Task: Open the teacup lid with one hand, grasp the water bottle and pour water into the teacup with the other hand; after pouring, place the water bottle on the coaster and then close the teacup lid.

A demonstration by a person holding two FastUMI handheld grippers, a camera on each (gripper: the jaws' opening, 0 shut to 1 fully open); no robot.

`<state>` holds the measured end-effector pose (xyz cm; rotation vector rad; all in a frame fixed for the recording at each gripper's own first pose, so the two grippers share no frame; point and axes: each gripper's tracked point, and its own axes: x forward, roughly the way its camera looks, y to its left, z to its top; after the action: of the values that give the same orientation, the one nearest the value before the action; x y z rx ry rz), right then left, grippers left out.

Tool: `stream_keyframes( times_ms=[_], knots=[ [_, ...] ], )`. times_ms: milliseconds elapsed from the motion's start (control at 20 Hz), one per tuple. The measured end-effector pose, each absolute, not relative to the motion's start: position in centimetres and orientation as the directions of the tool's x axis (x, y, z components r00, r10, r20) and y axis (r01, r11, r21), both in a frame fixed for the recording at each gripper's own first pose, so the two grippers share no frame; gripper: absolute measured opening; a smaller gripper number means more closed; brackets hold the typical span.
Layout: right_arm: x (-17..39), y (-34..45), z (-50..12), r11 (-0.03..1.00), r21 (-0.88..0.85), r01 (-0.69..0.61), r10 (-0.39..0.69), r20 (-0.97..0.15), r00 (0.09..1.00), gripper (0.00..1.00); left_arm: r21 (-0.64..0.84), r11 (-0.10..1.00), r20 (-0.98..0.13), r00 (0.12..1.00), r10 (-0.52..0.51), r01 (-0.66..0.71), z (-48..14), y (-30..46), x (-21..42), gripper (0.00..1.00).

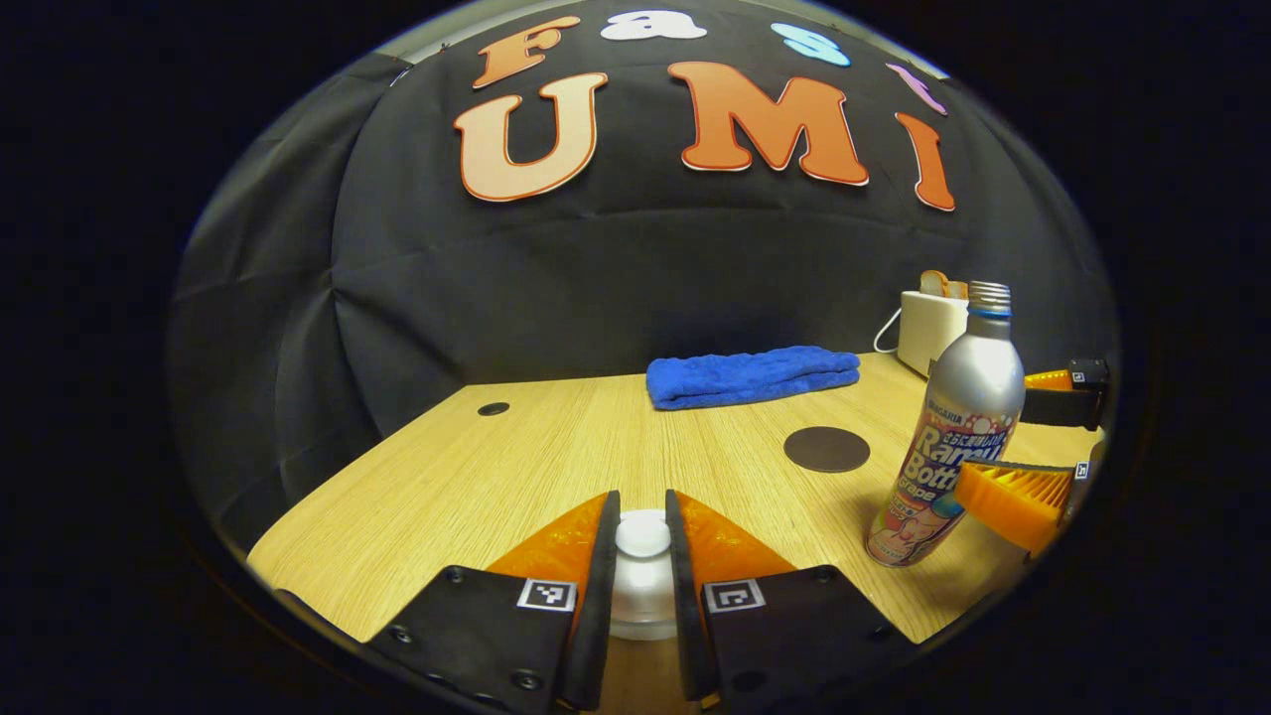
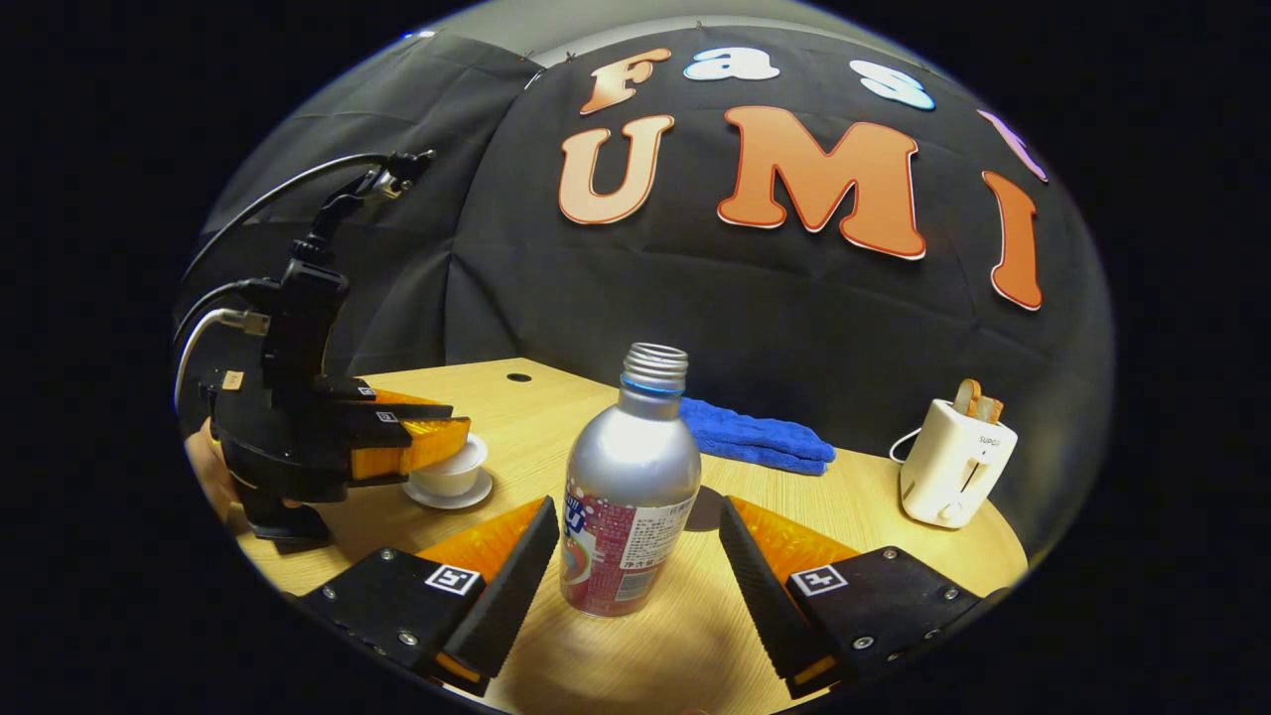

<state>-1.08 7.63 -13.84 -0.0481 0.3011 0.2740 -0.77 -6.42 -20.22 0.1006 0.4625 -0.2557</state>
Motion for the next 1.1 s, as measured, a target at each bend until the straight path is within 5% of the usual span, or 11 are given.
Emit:
stream_keyframes(
  times_ms=[500,750,1100],
  knots=[
    [-0.2,9.1,-17.0,0.958,0.049,-0.282,0.277,-0.403,0.872,0.96,0.057,0.979,-0.369,0.915,-0.162,0.196,-17.3,-4.0,-0.1,0.33],
    [0.4,9.7,-17.0,0.957,0.079,-0.279,0.284,-0.445,0.849,0.82,0.043,0.986,-0.359,0.923,-0.135,0.161,-16.8,-1.6,-0.2,0.33],
    [1.5,9.5,-15.6,0.941,-0.135,-0.311,0.220,-0.456,0.862,0.81,0.061,0.993,-0.357,0.931,-0.071,0.099,-16.7,2.6,-0.6,0.33]
  ],
)
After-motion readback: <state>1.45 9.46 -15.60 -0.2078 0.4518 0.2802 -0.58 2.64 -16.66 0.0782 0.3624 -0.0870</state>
